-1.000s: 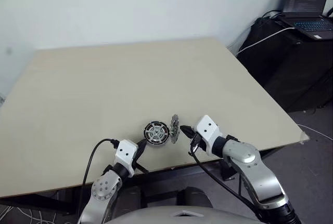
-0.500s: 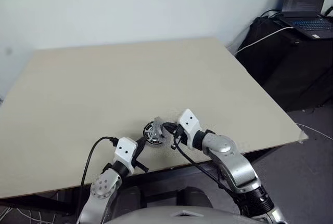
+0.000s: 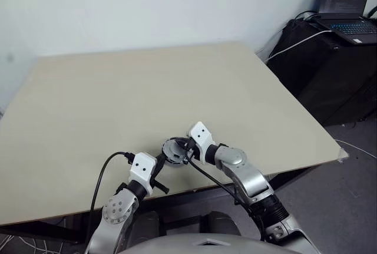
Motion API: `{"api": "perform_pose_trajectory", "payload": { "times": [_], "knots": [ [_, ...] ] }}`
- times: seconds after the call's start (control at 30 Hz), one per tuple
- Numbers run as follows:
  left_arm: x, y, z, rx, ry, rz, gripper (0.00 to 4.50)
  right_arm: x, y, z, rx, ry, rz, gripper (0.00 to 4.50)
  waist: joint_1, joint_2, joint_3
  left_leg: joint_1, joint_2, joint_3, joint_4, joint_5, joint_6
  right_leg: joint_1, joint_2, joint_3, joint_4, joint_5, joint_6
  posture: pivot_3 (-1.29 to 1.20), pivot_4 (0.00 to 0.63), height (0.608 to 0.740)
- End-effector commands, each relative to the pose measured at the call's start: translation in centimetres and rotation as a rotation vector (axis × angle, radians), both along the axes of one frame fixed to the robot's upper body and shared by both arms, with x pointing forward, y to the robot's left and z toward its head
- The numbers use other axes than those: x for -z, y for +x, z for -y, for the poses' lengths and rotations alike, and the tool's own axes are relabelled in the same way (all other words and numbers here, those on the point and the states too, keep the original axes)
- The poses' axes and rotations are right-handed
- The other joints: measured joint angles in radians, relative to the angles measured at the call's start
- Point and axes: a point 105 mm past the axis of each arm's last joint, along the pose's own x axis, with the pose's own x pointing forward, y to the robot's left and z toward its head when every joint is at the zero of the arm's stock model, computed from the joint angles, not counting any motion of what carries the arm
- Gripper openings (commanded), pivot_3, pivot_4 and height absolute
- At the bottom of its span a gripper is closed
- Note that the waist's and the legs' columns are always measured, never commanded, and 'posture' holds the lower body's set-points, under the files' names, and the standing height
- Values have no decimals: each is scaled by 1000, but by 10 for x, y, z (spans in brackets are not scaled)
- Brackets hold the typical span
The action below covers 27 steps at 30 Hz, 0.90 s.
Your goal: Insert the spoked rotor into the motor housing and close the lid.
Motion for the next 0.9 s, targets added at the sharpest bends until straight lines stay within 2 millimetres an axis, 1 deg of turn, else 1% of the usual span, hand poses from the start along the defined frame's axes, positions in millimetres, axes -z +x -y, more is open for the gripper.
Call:
{"api": "perform_pose_trajectory", "payload": {
  "times": [0.03, 0.13, 0.23, 0.4, 0.57, 0.6, 0.67, 0.77, 0.9],
  "knots": [
    [-20, 3, 2, 7, -25, 72, 0, -24, 3, 1, 1, 75, 73, 10, 0, 0, 0, 0, 0, 0, 0, 0, 0, 0, 0, 0, 0, 0, 0, 0, 0, 740],
    [-17, 0, 0, 10, -25, 57, 0, -30, 2, 5, 1, 84, 89, 10, 0, 0, 0, 0, 0, 0, 0, 0, 0, 0, 0, 0, 0, 0, 0, 0, 0, 740],
    [-11, -5, -1, 24, -28, 17, 0, -32, -1, 10, -1, 85, 91, 10, 1, 0, 0, 0, 0, 0, 0, 0, 0, 0, 0, 0, 0, 0, 0, 0, 0, 740],
    [-1, -12, -7, 52, -2, -27, 0, -35, -4, 11, -6, 86, 99, 10, 0, 1, 1, 0, 0, 0, 0, 0, 0, 0, 0, 0, 0, 0, 0, 0, 0, 740],
    [-2, -22, -14, 70, -33, -39, 0, -46, -8, 11, -18, 135, 120, 10, 0, 1, 1, 0, 0, 0, 0, 0, 0, -1, 0, 1, 0, 0, 0, 0, 0, 740],
    [-3, -24, -14, 76, -43, -42, 0, -47, -9, 12, -18, 140, 120, 10, 0, 1, 1, 0, 0, 0, 0, 0, -1, -1, 0, 1, 0, 0, 0, 0, 0, 740],
    [-3, -33, -15, 110, -66, -71, 0, -43, -12, 15, -26, 134, 100, 10, 0, 1, 1, 0, 0, 0, 0, -1, -1, -1, 0, 1, -1, 0, 0, 0, 0, 740],
    [-2, -44, -15, 150, -90, -106, 0, -32, -18, 17, -56, 116, 62, 606, 1, 2, 1, 0, 0, 0, 0, -1, -1, -1, -1, 1, -1, 0, 0, 0, 0, 740],
    [-2, -45, -15, 155, -89, -109, 0, -26, -23, 17, -73, 121, 37, 1922, 1, 4, 3, 0, 0, 0, 0, -1, -1, -1, -1, 1, -1, 0, 0, 0, 0, 740]
  ]
}}
